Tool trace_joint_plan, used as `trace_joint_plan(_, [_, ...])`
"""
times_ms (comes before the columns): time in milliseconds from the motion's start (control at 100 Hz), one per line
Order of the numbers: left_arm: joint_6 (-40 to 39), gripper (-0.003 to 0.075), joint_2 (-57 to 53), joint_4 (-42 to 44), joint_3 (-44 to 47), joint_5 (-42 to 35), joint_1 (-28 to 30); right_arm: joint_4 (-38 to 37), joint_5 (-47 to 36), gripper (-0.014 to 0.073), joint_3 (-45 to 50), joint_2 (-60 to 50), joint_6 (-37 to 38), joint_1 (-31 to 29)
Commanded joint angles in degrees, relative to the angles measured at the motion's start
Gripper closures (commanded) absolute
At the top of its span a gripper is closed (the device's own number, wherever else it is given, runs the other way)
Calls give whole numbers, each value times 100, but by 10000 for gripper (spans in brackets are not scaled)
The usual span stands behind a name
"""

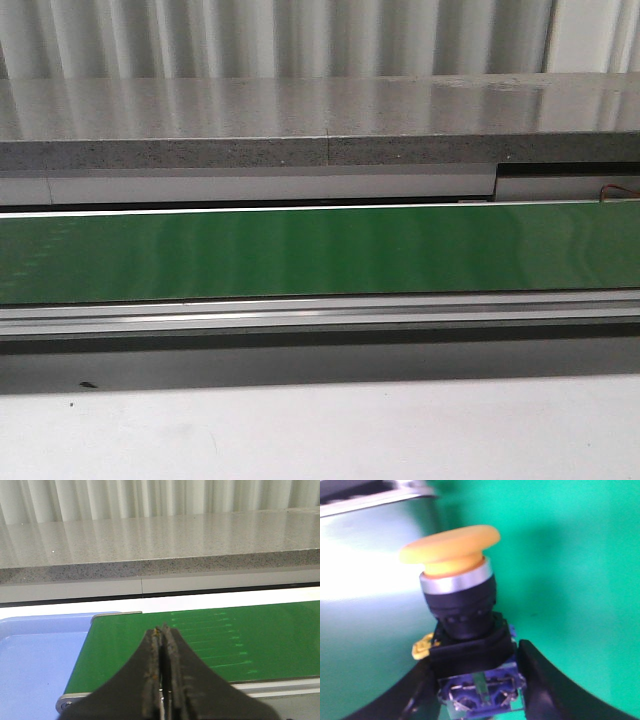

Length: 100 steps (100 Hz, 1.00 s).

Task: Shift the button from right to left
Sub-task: 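Set the button on the conveyor end nearest the green bin, release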

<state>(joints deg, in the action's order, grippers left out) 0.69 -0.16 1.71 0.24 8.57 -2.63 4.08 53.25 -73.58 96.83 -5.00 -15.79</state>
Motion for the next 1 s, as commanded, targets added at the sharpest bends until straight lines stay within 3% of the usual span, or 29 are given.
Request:
trace_joint_plan(0, [-36,741,-186,-9,219,-437,10,21,45,367,-159,-335,244,286])
trace_joint_plan(270, [-36,741,-186,-9,219,-437,10,21,-44,358,-87,-148,850,910])
trace_joint_plan(340, [-36,741,-186,-9,219,-437,10,21,-7,292,-87,-102,909,910])
trace_joint_plan(490, [-36,741,-186,-9,219,-437,10,21,-24,57,-106,-89,914,910])
trace_joint_plan(560, [-36,741,-186,-9,219,-437,10,21,-30,8,-136,-117,914,916])
trace_joint_plan(820, [-36,741,-186,-9,219,-437,10,227,-40,13,-52,-783,432,1222])
trace_joint_plan(990, [-36,741,-186,-9,219,-437,10,221,-609,30,463,-1491,385,1565])
